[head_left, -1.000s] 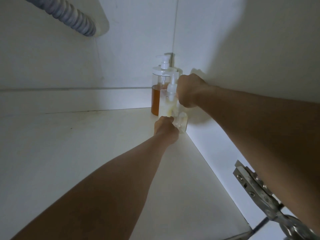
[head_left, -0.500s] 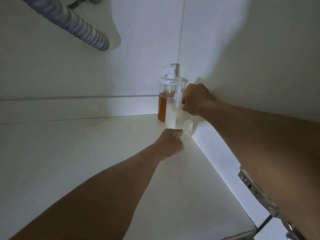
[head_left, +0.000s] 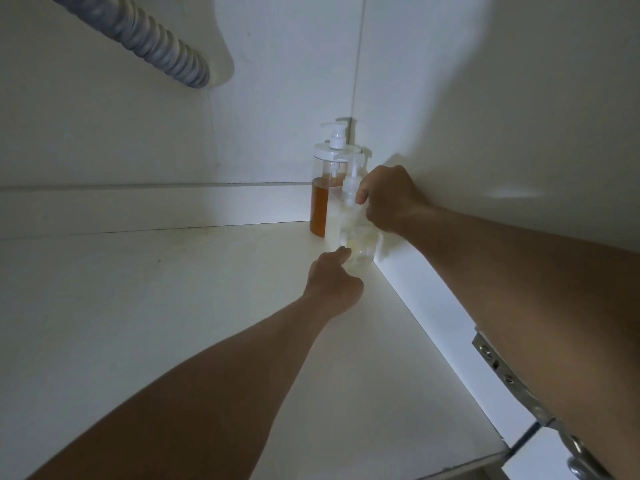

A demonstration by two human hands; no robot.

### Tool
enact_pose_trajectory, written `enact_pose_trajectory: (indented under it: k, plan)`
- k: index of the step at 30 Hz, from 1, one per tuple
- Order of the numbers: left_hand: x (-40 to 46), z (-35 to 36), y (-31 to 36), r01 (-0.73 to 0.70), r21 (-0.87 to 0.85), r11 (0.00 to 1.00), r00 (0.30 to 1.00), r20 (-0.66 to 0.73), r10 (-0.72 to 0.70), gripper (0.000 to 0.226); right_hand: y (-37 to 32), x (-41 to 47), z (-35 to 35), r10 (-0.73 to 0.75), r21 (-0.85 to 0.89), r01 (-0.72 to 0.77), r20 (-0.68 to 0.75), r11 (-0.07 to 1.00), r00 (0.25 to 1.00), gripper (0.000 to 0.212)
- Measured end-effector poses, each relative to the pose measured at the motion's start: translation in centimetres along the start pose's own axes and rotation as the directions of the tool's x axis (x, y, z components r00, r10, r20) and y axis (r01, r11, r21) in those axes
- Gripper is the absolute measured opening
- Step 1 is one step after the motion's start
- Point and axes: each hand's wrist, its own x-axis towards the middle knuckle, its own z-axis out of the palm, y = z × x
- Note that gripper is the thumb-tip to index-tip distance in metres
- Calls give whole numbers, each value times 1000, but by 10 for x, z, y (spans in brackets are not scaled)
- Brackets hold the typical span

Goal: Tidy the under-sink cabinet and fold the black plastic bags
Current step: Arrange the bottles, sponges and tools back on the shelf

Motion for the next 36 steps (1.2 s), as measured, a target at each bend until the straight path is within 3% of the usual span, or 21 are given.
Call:
enact_pose_trajectory:
  k: [3, 7, 12, 17, 20, 23, 26, 29, 32, 36]
  plan:
    - [2, -1, 3, -2, 81, 997, 999, 49, -2, 78, 1, -11, 8, 45, -30, -48, -93, 998, 995, 30]
    - [5, 2, 8, -36, 192, 981, 992, 127, 11, 82, 1, -21, 23, 55, -60, -53, 31, 997, 998, 18]
    - [2, 0, 11, -38, 189, 981, 989, 151, 9, 82, 5, -21, 26, 13, -71, -6, 101, 997, 995, 23]
    - [-8, -25, 12, 20, 115, 993, 998, 62, -27, 60, 1, -36, 11, -4, -48, 13, 180, 999, 984, 34]
    - [-18, -46, 9, 18, 190, 982, 999, 40, -26, 48, 0, -47, 5, 27, -47, -18, 198, 999, 980, 35]
    - [-38, -70, 5, -20, 309, 951, 999, 40, 8, 17, -9, -62, -5, 51, -8, -51, 268, 999, 962, 35]
    - [-68, -95, 4, -46, 360, 932, 998, 51, 30, 20, -24, -81, -18, 49, 52, -68, 296, 996, 954, 27]
    - [-105, -124, 6, -9, 426, 905, 996, 80, -27, 39, -46, -107, -34, -6, 84, -26, 365, 996, 931, 30]
    - [-145, -154, 6, 38, 436, 899, 975, 181, -129, 34, -76, -135, -51, -55, 104, 12, 428, 994, 902, 30]
    - [-203, -185, 0, 117, 477, 871, 918, 283, -278, 30, -120, -177, -72, -71, 214, -55, 538, 975, 840, 24]
